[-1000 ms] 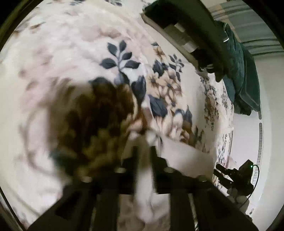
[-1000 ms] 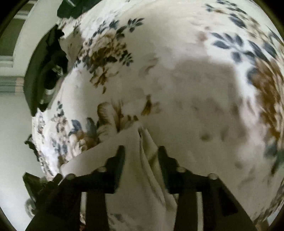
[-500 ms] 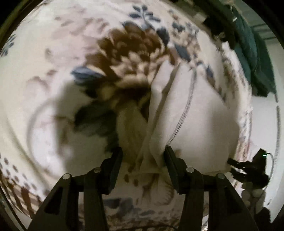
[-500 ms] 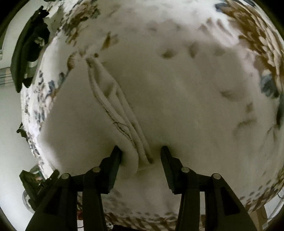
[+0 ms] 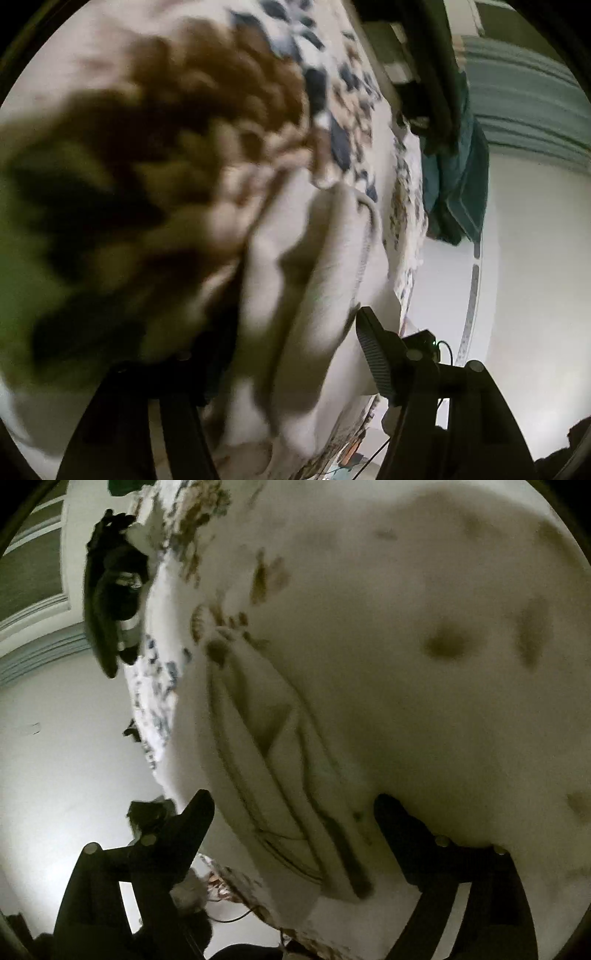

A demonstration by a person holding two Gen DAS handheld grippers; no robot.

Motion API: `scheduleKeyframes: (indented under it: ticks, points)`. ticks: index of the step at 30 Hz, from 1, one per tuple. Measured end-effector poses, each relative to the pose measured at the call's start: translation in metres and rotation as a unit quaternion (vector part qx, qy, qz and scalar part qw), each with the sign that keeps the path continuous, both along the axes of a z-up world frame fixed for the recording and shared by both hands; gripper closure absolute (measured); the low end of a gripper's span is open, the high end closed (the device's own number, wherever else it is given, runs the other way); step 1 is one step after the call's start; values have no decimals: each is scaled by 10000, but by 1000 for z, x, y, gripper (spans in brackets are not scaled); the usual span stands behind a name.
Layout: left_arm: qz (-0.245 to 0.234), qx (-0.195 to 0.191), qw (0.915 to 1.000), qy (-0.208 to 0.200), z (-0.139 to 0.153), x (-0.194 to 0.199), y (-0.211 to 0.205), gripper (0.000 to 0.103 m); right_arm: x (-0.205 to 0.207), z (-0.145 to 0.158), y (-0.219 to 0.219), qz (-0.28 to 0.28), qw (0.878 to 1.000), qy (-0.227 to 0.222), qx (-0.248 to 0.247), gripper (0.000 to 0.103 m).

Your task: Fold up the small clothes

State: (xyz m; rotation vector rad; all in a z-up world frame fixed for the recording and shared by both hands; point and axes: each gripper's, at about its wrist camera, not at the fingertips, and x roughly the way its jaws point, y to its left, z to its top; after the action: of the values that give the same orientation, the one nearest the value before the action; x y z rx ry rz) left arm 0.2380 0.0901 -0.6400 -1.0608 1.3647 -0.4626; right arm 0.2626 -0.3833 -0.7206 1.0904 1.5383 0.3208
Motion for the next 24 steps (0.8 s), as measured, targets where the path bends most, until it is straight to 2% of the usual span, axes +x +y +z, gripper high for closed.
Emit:
scheduleKeyframes:
  ticks: [4, 6, 13, 14, 15, 16, 17, 18, 24]
  points:
    - [-198, 7, 9998, -79, 4, 5, -20, 41, 6, -1, 12, 60, 9995, -153, 271, 17]
    - [-254, 60, 9996, -84, 3, 5, -23, 41, 9, -3, 22, 39, 9990, -153, 420, 31]
    - [-326, 262, 9990, -144, 4, 12, -32, 43, 19, -7, 50, 193, 9985, -193, 471, 35]
    - [-342, 399, 9984, -221, 8, 12, -35, 49, 18, -6, 49, 191, 9986, -183, 452, 43]
    - [-375, 538, 9975, -268, 10, 13, -37, 73, 17, -5, 47, 199, 9989, -173, 392, 56]
    - [-464, 673, 9960, -371, 18, 14, -40, 82, 16, -3, 46, 213, 9991, -183, 323, 63]
    - [-491, 785, 9946, -459, 24, 12, -40, 82, 14, 0, 45, 227, 9992, -221, 246, 73]
    - [-516, 870, 9936, -511, 28, 13, -42, 85, 13, 4, 45, 209, 9992, -252, 221, 77]
    - [-667, 1196, 9876, -773, 71, 16, -45, 87, 16, 46, 55, 231, 9987, -457, -37, 83]
